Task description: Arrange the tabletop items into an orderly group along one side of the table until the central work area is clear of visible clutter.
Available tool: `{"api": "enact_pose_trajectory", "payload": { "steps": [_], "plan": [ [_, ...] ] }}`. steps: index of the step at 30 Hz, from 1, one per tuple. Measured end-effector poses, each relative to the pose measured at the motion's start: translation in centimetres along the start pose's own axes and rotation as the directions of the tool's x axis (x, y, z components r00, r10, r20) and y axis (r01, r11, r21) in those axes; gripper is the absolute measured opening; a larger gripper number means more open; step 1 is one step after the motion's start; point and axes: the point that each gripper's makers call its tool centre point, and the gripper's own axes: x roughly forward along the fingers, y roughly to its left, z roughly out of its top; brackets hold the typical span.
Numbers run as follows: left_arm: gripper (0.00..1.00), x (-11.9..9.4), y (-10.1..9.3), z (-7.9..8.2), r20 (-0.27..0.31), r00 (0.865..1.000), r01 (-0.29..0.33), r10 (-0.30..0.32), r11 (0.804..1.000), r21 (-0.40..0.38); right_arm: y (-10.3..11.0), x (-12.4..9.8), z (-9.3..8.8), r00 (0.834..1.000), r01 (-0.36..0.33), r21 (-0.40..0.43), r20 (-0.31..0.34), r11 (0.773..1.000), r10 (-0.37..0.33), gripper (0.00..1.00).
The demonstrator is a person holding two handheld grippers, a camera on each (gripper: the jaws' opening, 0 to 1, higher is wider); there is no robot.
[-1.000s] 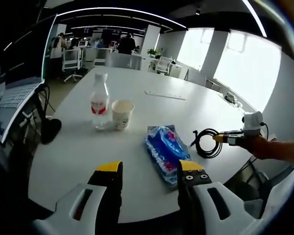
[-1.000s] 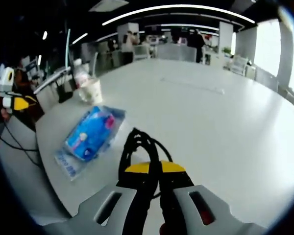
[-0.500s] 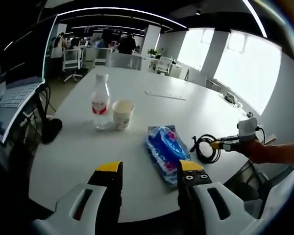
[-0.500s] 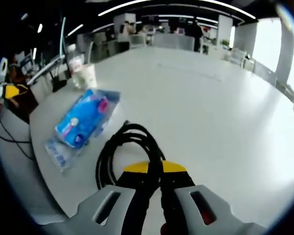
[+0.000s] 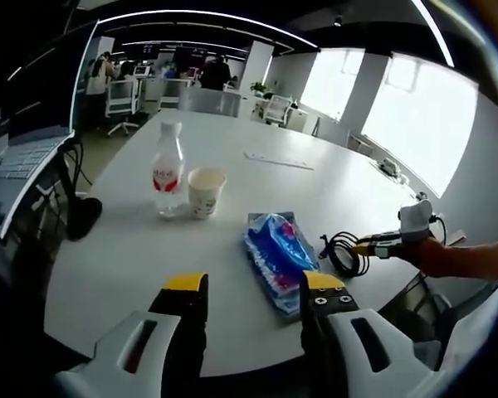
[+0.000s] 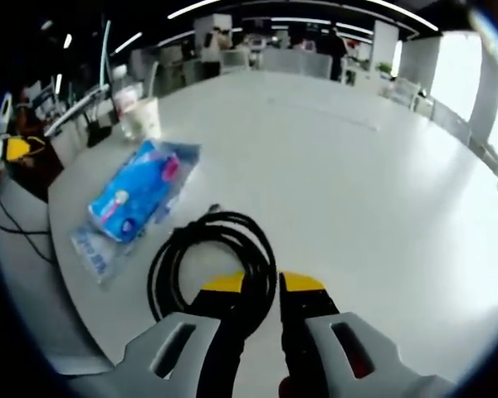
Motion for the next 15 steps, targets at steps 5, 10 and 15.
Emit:
{"api": "enact_pose_trajectory", "payload": {
  "steps": [5, 10, 15],
  "plan": [
    [0.43, 0.2, -0.5, -0.1, -0.009, 1.000, 0.010, -0.010, 1.000, 0.003, 0.2, -0.4, 1.1, 1.000, -0.005, -0.006, 0.023, 1.000, 0.005, 0.19],
    [0.43, 0.4, -0.8, 0.0, -0.010, 1.000, 0.014, -0.014, 1.000, 0.009, 0.6, -0.6, 2.2, 0.999, -0.026, -0.021, 0.046, 0.999, 0.027, 0.21],
    [0.43, 0.4, -0.9, 0.0, -0.014, 1.000, 0.014, -0.014, 1.000, 0.022, 0.8, -0.4, 3.1, 0.997, -0.042, -0.033, 0.061, 0.999, 0.044, 0.21]
  ]
}}
